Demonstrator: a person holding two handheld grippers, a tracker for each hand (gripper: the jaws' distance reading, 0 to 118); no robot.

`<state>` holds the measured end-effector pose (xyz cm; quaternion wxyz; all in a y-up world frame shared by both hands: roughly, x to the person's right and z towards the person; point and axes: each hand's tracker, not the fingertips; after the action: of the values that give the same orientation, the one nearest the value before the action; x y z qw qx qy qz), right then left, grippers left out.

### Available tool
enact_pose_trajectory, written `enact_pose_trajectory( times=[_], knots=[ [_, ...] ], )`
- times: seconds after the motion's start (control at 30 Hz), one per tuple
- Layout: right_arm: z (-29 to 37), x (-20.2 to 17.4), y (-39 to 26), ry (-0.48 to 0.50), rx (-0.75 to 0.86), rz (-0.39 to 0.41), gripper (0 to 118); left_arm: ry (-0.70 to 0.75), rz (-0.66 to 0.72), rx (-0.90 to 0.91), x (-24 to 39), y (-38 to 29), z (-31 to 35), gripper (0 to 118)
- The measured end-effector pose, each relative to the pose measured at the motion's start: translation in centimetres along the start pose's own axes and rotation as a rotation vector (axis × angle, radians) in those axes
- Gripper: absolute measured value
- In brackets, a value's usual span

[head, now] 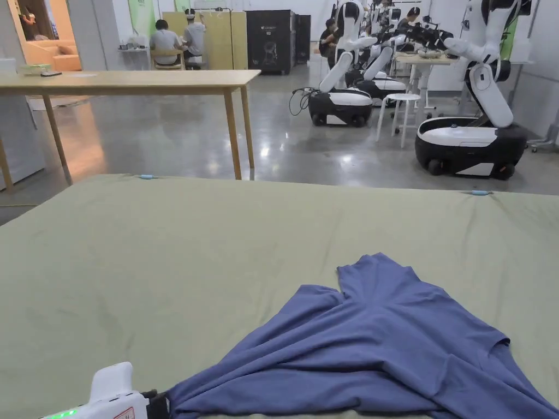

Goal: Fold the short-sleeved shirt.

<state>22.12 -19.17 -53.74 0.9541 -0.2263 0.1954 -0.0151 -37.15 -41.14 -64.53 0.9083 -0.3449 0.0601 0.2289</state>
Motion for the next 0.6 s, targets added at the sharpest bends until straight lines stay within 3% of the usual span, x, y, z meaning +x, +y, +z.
enact_pose_trajectory(
  times=[0.1,0.37,0.5,0.6],
  knots=[
    [-0.3,0.2,-0.1,-0.001,-0.013,0.008,0,0.028,-0.016,0.015,0.5,-0.6,0.7,2],
    [-3.8,1.5,3.4,-0.011,-0.007,0.070,0,-0.093,0.021,0.101,1.2,1.6,3.4,2],
    [-11.1,2.6,7.9,0.007,0.007,0.099,0,-0.181,0.007,0.134,3.5,2.5,4.9,2],
    [-19.9,4.8,10.5,-0.029,-0.103,0.156,0,-0.182,-0.051,0.129,4.5,2.8,5.3,2]
  ],
)
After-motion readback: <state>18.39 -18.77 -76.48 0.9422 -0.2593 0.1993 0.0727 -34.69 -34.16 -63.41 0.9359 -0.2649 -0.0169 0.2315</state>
